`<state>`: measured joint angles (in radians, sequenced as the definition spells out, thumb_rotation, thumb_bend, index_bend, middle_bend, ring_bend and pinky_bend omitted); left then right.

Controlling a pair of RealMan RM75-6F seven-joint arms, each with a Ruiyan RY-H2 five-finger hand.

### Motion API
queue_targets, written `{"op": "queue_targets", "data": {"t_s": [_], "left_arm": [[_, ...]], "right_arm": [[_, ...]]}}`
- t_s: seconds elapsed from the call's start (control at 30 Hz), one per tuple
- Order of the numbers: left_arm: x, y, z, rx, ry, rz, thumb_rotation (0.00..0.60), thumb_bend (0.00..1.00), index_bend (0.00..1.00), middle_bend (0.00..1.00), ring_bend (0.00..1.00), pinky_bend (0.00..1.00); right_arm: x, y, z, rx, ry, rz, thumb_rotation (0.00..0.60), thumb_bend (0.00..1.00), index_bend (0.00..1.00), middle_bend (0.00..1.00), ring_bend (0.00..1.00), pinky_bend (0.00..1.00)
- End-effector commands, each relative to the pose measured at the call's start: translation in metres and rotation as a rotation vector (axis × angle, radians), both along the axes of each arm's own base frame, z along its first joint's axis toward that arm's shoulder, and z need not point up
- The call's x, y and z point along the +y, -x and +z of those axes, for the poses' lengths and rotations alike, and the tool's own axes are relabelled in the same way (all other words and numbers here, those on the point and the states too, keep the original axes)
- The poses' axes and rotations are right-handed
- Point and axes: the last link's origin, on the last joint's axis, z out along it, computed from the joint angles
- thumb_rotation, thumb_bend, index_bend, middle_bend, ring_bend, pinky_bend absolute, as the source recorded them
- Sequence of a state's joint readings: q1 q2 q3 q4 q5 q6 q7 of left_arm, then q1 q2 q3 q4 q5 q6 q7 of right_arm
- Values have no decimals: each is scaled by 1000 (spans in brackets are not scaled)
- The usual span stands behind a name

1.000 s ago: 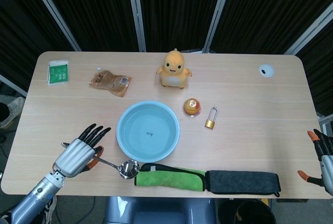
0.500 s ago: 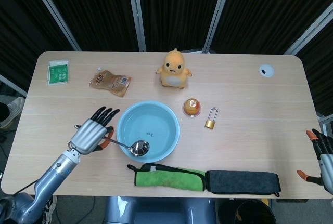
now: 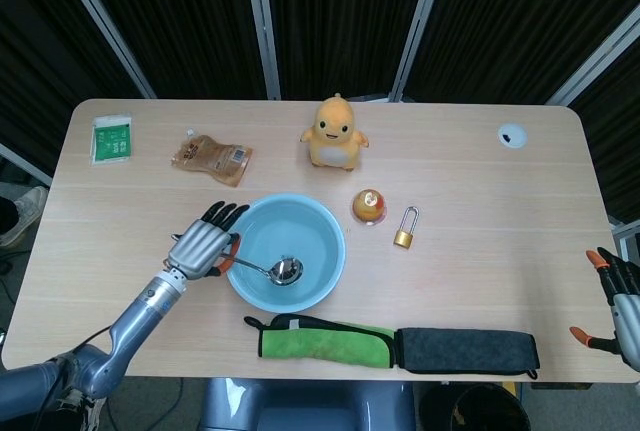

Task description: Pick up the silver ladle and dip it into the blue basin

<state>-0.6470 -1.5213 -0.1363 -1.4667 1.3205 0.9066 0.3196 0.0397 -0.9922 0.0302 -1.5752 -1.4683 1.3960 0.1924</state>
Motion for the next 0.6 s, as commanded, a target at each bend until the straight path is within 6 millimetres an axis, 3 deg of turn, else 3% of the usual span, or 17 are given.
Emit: {"op": "queue_targets", "data": {"t_s": [0.03, 0.37, 0.6], "left_arm": [[7, 0, -12, 8, 17, 20, 600, 601, 711, 0, 0, 0], [17, 5, -23, 18, 4, 44, 600, 599, 711, 0, 0, 0], [16, 15, -9, 70, -48, 24, 600, 604, 711, 0, 0, 0]], "right_arm": [[0, 1, 1, -1, 3, -4, 600, 0, 0, 0, 0, 0], [-1, 3, 0, 1, -5, -11, 600, 0, 0, 0, 0, 0], [2, 4, 4, 2, 8, -18, 600, 0, 0, 0, 0, 0]]}}
